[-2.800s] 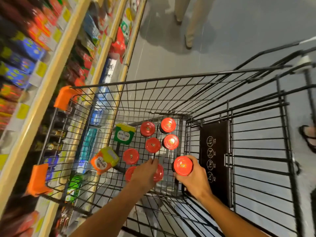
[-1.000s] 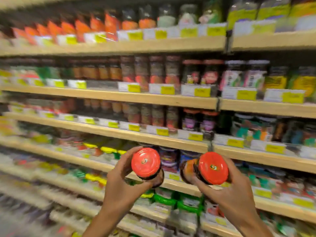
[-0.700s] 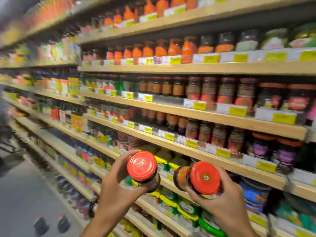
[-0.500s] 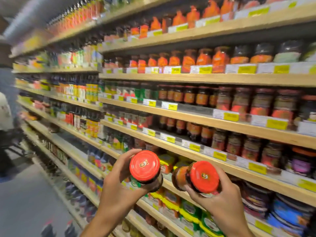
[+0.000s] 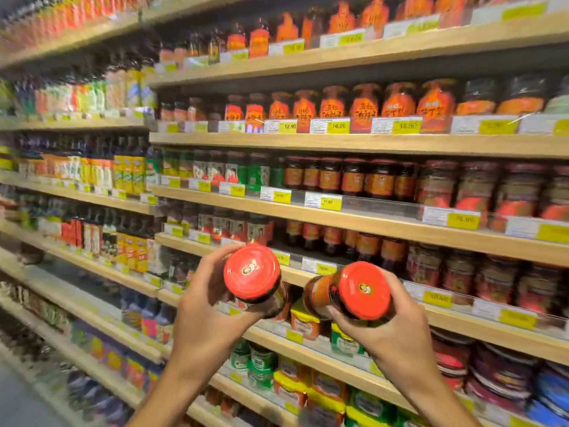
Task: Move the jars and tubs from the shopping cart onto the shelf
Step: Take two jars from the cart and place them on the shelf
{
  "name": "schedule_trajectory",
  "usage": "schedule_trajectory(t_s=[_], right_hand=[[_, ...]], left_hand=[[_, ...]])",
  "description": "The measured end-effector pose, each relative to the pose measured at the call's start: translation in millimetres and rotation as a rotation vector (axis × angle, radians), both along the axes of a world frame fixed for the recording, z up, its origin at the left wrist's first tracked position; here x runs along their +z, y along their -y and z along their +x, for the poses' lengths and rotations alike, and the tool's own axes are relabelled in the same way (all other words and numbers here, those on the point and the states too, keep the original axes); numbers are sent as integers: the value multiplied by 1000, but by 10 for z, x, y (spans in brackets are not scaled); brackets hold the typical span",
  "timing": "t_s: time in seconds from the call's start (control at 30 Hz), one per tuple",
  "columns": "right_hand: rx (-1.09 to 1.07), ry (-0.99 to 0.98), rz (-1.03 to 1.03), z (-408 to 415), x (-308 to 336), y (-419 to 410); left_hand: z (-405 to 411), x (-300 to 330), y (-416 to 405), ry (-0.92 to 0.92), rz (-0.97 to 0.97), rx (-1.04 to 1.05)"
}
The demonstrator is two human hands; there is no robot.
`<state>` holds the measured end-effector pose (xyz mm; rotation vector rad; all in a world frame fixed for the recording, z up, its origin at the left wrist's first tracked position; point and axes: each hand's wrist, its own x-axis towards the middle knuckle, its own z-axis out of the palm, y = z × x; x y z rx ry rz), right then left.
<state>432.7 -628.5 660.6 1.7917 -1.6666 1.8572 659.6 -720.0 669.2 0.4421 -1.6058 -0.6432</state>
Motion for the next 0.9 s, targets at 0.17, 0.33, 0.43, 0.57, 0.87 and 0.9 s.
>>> schedule_trajectory(t_s=[0.17, 0.33, 0.43, 0.57, 0.87, 0.9], right_hand=[[-42, -16, -98, -17, 147, 524], [-86, -27, -185, -19, 435, 1020], [-147, -15, -252, -13, 559, 1266], [-199, 7, -301, 27, 664, 1499], [-338, 61, -356, 82, 960, 2003], [-358, 55, -364, 73, 1008, 2063]], left_hand=[[-86, 118, 549, -13, -52, -34], [-88, 322, 1102, -25, -131, -56], [-102, 447, 1382, -76, -157, -97], [-168, 559, 1740, -132, -181, -134], [-320, 851, 2456, -217, -214, -296], [-339, 895, 2522, -225, -216, -306]])
